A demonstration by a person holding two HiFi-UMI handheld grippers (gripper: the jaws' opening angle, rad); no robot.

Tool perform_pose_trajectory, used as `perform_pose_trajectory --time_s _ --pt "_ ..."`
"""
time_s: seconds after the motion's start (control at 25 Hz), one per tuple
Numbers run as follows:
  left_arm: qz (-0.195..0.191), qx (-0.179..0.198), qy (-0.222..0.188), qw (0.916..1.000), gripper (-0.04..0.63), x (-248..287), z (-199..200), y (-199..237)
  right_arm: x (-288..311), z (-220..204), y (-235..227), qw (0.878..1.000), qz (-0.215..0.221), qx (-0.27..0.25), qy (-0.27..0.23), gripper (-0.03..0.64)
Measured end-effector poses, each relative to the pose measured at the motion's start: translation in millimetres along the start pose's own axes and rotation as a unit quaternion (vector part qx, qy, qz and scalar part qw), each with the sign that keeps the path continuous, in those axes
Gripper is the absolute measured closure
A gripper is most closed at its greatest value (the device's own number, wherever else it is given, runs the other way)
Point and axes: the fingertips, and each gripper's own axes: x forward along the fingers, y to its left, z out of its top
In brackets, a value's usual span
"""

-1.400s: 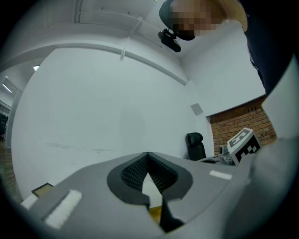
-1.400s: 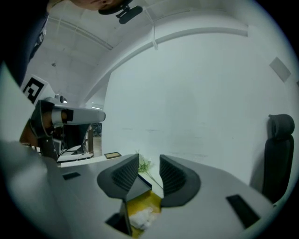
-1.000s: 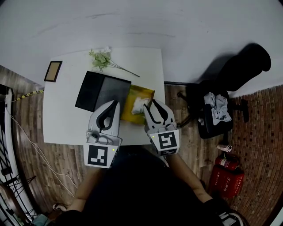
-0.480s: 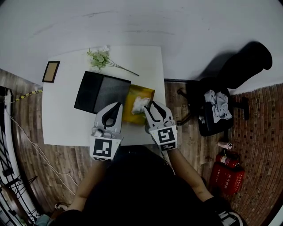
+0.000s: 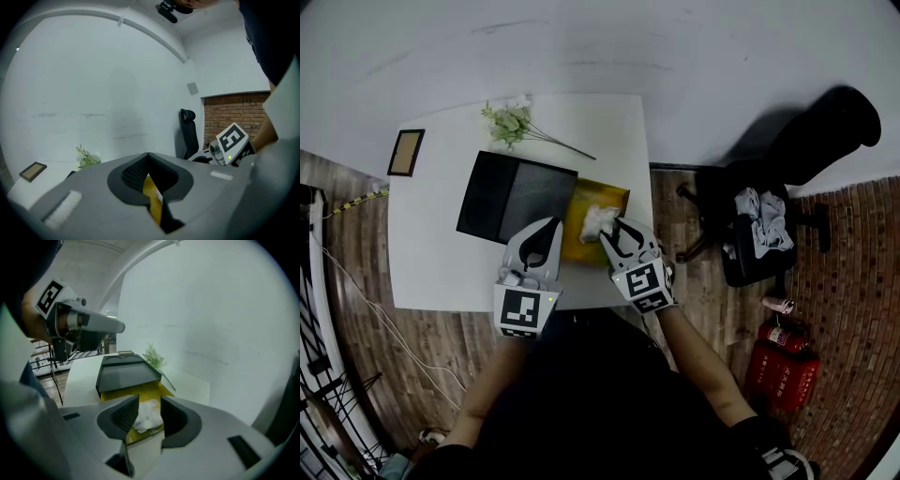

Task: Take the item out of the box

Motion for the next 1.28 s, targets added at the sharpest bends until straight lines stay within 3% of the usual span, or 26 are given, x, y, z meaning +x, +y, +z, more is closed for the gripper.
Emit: perform_pose_trajectory --time_s 0.28,0.56,0.72,1.0,1.28 --pt "-0.003 0.006 0.006 1.0 0.586 4 -5 4 18 -18 9 0.995 0.042 -0.065 0.062 0.469" --pt "0.0 -0.01 0.02 0.9997 0.586 8 -10 8 36 -32 13 0.979 0.089 -0.136 0.119 0.454" --pt "0.002 -0.007 0.023 0.9997 0.586 7 -12 11 42 -37 19 0.962 0.125 -0.19 0.149 0.451" --pt "0.019 -0.007 0.023 0.9995 0.586 2 -16 25 51 -54 30 0.917 0.182 -0.276 0.223 0.446" --pt "0.037 -0.044 0.045 0.9973 0.586 -4 -19 31 59 -64 34 0.898 0.199 -0.303 0.247 0.448"
